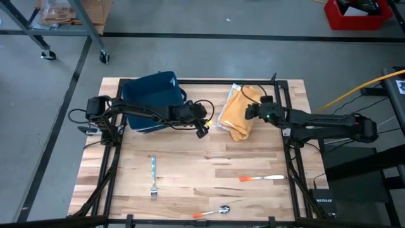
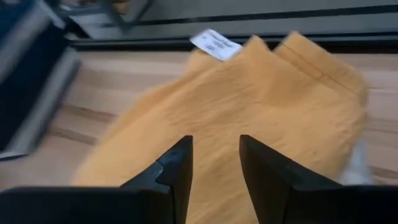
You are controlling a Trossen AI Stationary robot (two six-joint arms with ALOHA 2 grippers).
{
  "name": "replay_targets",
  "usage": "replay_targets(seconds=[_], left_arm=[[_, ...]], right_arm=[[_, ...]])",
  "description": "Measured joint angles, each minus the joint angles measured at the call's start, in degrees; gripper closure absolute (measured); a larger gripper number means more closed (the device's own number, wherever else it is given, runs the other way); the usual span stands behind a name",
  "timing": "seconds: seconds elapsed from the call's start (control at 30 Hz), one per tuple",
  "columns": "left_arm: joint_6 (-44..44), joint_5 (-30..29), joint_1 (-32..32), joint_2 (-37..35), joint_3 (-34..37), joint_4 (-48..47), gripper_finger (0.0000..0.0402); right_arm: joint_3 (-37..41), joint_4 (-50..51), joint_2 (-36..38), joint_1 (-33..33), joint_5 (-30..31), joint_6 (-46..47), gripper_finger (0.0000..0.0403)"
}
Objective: Fold towel
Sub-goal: Put the stacked towels into the blue laundry organizer
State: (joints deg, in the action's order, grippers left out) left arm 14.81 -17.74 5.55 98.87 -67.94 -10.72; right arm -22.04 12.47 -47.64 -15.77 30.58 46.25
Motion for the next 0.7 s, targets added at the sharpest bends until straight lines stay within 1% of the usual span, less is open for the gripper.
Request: replay_targets(seconds=[0.1,0.23,0.37,0.5,0.6,0.7], left_arm=[[-0.2,0.1,-0.8,0.0,0.0,0.4,0.0314],[-0.2,0.2,-1.7,0.0,0.0,1.1,0.0314],[-0.1,0.2,-2.2,0.0,0.0,1.1,0.0314],[0.1,0.2,-2.6,0.0,0.0,0.9,0.0314],[0.0,0.2,-2.9,0.0,0.0,0.7,0.0314],[0.2,0.2,-3.1,0.0,0.0,0.5,0.0314]], right_arm=[[0.1,-0.7,-4.9,0.0,2.1,0.0,0.0268],[0.1,-8.1,-14.5,0.0,1.7,0.3,0.0268],[0.0,-17.8,-25.6,0.0,-1.5,0.4,0.0268],[-0.6,-24.9,-34.6,0.4,-7.4,3.4,0.0268],[-0.7,-28.3,-37.8,3.3,-9.8,4.5,0.0268],[-0.5,-30.8,-38.0,8.1,-12.9,4.8,0.0268]])
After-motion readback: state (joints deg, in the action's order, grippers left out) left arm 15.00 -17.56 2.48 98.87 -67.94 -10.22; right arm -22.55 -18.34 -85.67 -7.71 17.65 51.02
